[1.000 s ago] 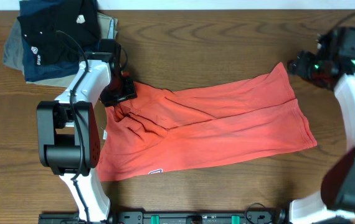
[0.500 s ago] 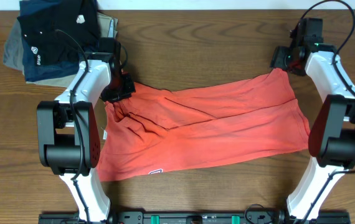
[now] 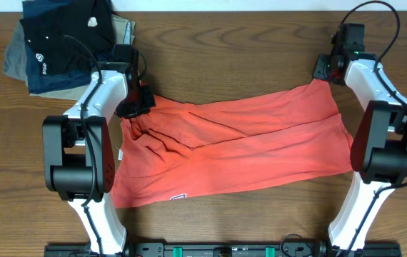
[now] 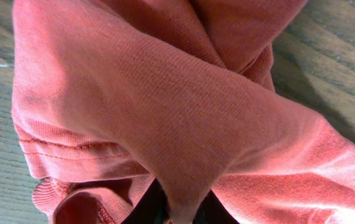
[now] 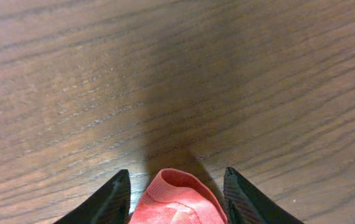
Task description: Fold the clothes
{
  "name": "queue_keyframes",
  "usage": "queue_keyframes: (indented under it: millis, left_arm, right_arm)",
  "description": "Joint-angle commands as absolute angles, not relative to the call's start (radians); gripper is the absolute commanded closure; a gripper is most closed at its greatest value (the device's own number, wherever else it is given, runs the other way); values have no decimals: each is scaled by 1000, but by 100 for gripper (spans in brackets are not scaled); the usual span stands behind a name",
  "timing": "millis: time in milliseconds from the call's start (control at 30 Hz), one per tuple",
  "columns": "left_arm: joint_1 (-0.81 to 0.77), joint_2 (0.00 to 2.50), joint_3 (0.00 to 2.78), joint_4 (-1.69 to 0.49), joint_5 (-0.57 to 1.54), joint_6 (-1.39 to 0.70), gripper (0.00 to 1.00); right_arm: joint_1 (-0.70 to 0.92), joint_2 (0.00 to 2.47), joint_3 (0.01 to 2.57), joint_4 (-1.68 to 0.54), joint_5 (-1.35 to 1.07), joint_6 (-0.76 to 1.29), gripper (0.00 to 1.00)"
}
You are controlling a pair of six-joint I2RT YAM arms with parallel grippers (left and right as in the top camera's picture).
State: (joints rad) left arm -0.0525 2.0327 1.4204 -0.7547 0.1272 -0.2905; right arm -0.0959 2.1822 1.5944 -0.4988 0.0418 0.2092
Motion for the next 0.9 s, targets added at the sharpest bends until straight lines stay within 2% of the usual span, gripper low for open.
queue_keyframes:
  millis: [0, 167, 233, 300, 433, 500, 567, 867]
  left_arm:
    - [-46, 2024, 1410, -756, 115, -289, 87]
    - [-46, 2024, 1410, -756, 115, -289, 87]
    - [-46, 2024, 1410, -756, 115, -289, 87]
    - [-46, 2024, 1410, -754, 115, -289, 87]
    - [-46, 2024, 1410, -753, 115, -289, 87]
    - [-46, 2024, 1410, -752, 115, -289, 88]
    - [-46, 2024, 1410, -746, 115, -289, 94]
    - [-47, 1952, 1423, -796, 123, -308, 94]
  right_arm:
    - [-68, 2212, 1616, -496, 52, 232, 53]
    - [-67, 2218, 1616, -500, 49, 232, 51]
    - [-67, 2219, 1616, -501, 48, 233, 55]
    - [-66, 2219, 1616, -503, 49, 243, 69]
    - [-66, 2219, 1616, -506, 69, 257, 85]
    - [-66, 2219, 1616, -511, 84, 258, 99]
    - [-67, 2219, 1616, -520, 92, 258, 99]
    - [-91, 2214, 1659, -629, 169, 276, 99]
